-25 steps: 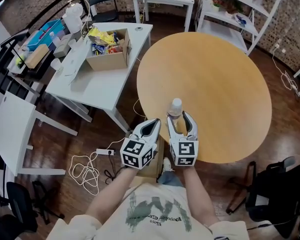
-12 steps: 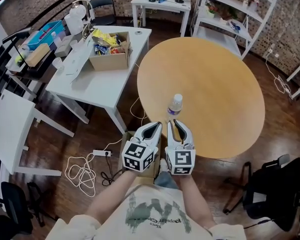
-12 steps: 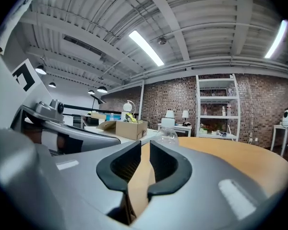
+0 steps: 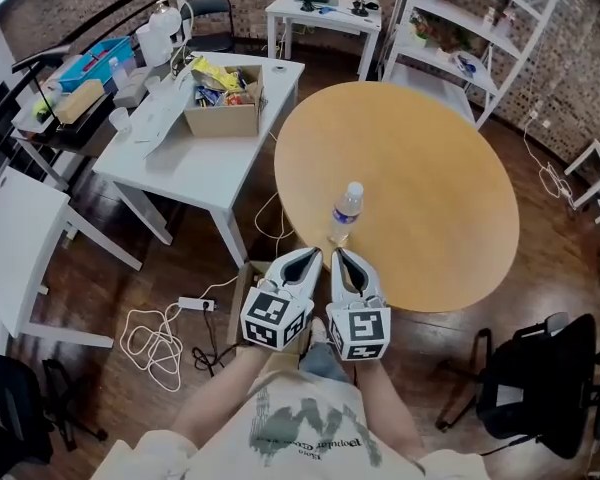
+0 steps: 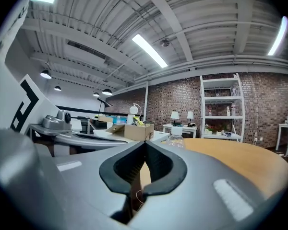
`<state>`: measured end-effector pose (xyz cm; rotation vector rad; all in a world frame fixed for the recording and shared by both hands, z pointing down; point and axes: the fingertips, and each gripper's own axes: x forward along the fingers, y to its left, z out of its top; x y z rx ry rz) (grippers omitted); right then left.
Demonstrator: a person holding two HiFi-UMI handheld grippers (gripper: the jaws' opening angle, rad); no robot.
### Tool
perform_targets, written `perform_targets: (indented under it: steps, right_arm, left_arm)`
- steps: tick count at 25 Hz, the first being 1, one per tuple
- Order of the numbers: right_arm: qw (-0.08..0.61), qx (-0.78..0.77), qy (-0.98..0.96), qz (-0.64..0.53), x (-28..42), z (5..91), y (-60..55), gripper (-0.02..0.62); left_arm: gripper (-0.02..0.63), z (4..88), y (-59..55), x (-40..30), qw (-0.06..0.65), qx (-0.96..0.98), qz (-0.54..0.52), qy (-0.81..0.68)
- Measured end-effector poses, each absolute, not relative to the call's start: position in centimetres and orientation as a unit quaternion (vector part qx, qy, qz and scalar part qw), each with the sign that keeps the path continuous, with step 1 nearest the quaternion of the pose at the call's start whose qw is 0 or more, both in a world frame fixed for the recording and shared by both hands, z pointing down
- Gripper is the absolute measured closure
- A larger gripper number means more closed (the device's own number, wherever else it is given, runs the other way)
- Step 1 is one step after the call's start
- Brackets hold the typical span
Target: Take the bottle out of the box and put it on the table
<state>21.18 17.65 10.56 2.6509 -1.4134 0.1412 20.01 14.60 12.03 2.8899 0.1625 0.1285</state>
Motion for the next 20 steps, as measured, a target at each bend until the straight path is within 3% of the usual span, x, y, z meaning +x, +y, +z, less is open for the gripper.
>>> perform_targets:
  steps: [20]
  right_arm:
    - [0.070, 0.882, -0.464, 0.041, 19.5, 10.3, 18.7, 0.595]
  left_arm:
    - [0.624, 11.6, 15.2, 18.2, 0.115, 0.991, 0.038, 0.059]
